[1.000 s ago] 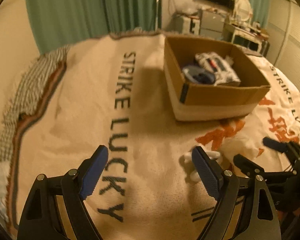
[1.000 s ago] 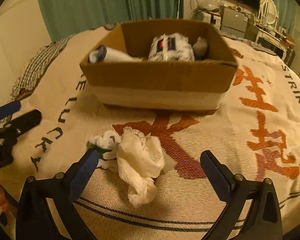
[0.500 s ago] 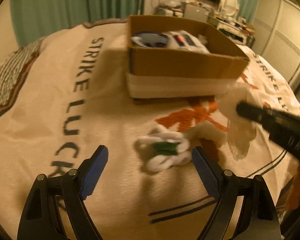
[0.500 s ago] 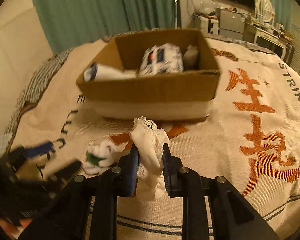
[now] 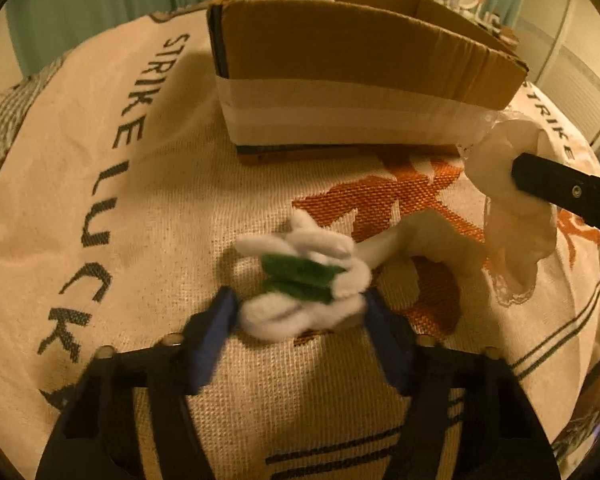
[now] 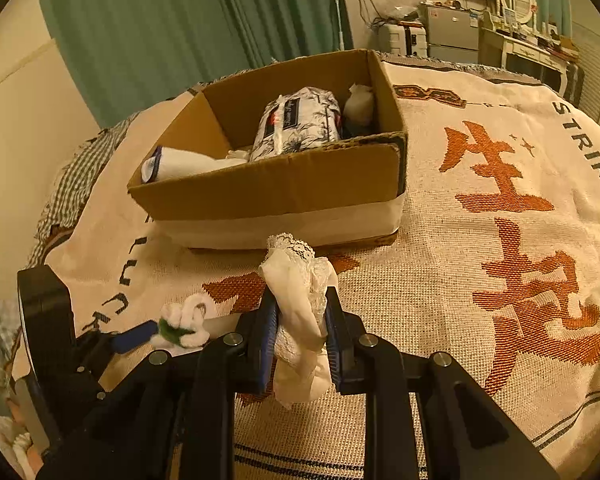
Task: Organize soft objects
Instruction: 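Carry the sock bundle into the box with the left tool while the right carries the lace cloth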
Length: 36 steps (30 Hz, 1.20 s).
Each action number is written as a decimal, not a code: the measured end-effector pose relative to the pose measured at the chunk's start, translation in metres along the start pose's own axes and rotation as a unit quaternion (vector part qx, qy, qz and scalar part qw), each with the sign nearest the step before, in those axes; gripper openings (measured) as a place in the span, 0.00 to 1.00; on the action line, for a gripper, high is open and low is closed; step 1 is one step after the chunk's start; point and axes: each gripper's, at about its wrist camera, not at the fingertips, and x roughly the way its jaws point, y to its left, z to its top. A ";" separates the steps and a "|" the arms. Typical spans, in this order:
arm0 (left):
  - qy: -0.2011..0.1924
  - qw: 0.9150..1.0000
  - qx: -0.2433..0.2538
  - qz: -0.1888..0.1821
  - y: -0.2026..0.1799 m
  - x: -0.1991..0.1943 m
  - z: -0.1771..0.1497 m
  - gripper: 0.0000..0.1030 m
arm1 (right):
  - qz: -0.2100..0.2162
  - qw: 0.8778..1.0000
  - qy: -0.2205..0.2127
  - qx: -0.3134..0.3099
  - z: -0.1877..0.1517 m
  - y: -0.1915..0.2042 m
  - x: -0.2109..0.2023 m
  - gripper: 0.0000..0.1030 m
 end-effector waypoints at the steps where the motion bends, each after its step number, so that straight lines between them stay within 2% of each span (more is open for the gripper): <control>1: 0.000 1.000 0.001 -0.003 0.001 -0.004 0.000 0.51 | 0.001 1.000 0.001 0.000 0.000 0.000 -0.001 0.21; 6: -0.010 1.000 -0.018 -0.022 0.008 -0.031 -0.003 0.47 | 0.005 1.000 -0.003 0.000 -0.001 0.005 -0.020 0.21; 8: -0.022 0.999 -0.016 -0.031 0.008 -0.046 -0.003 0.42 | 0.003 1.000 -0.009 -0.005 -0.002 0.008 -0.034 0.21; 11: -0.043 0.999 -0.009 -0.031 0.005 -0.072 -0.002 0.42 | 0.002 1.000 -0.019 -0.010 -0.003 0.013 -0.055 0.21; 17: -0.102 0.994 0.021 -0.036 -0.002 -0.133 0.013 0.42 | 0.002 0.998 -0.049 -0.027 0.000 0.025 -0.104 0.21; 22: -0.149 0.987 0.043 -0.043 -0.015 -0.176 0.042 0.42 | -0.008 0.994 -0.089 -0.057 0.016 0.036 -0.147 0.21; 30: -0.198 0.977 0.073 -0.026 -0.023 -0.201 0.105 0.42 | -0.011 0.988 -0.136 -0.075 0.077 0.035 -0.179 0.21; 36: -0.196 0.978 0.064 -0.012 -0.020 -0.166 0.156 0.42 | -0.021 0.984 -0.153 -0.083 0.139 0.032 -0.162 0.21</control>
